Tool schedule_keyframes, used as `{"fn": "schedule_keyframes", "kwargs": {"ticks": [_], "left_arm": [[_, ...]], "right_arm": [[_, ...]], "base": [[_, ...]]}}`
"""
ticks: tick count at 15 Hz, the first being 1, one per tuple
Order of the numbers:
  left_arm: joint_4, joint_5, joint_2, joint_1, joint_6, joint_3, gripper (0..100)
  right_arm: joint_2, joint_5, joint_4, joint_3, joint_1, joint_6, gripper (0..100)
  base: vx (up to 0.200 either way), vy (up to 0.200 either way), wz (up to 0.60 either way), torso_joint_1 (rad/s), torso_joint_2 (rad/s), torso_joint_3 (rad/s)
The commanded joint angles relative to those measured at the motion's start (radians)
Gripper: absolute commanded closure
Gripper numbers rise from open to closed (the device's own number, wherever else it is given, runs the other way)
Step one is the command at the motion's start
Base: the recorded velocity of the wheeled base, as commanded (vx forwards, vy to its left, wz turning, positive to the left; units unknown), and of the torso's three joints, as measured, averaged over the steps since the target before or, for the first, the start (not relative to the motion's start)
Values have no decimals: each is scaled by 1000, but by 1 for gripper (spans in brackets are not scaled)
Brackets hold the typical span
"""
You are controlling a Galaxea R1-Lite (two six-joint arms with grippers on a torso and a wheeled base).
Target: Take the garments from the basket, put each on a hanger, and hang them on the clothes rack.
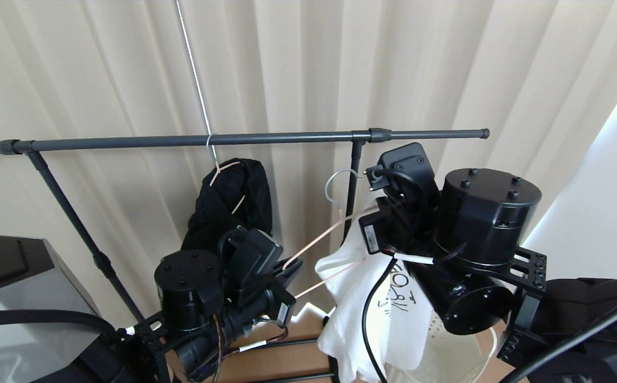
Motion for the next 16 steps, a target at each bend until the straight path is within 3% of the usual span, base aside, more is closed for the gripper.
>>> {"fn": "schedule_keyframes", "kwargs": {"ticks": [1,4,10,16], "left_arm": [[0,0,0,0,0,0,100],[0,-1,0,0,0,1,100],[-1,-1,0,1,-4,3,100],[-23,0,-3,9,-10,6,100]], "right_arm": [[-2,0,-7,0,30,5,100],[-2,2,-94,10,97,10,100],[-7,2,-131,20,174,13,100],[1,2,-142,29,150,10,100]], "base": [[0,0,0,0,0,0],[0,0,0,0,0,0],[0,0,0,0,0,0],[0,0,0,0,0,0]]}}
